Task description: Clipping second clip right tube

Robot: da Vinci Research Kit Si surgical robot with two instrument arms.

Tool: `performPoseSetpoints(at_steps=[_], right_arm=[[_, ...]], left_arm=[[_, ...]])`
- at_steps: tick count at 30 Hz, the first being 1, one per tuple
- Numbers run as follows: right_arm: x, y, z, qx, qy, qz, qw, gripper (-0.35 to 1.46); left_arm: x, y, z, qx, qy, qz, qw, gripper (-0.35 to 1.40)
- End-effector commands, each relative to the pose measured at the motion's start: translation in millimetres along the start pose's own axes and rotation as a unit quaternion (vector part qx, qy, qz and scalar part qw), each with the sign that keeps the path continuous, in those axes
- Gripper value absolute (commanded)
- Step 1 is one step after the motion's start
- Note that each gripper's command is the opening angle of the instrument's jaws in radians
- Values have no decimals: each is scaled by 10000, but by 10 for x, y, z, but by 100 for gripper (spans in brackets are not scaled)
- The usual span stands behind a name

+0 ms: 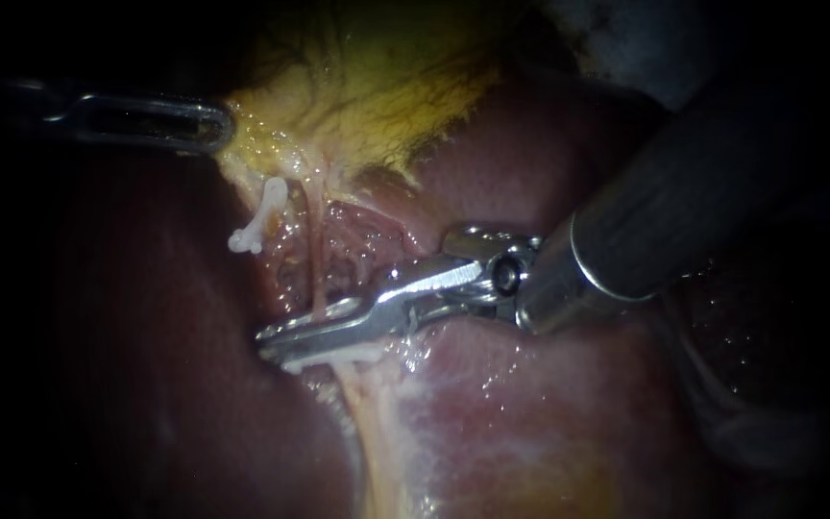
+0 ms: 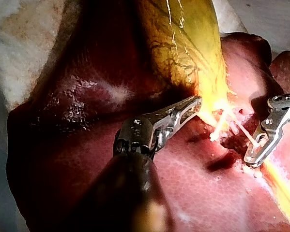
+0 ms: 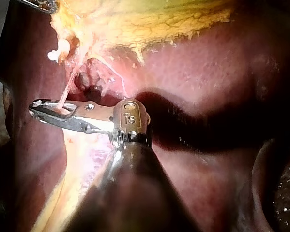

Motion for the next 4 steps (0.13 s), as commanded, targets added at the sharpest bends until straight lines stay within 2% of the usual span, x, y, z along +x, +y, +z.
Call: performPoseSetpoints(at_steps=[1,4], right_arm=[[-1,0,0,4,-1,-4,10000,-35],[-1,1,1,5,-2,-6,10000,-35]], left_arm=[[0,0,0,0,0,0,10000,-35],[0,0,0,0,0,0,10000,-35]])
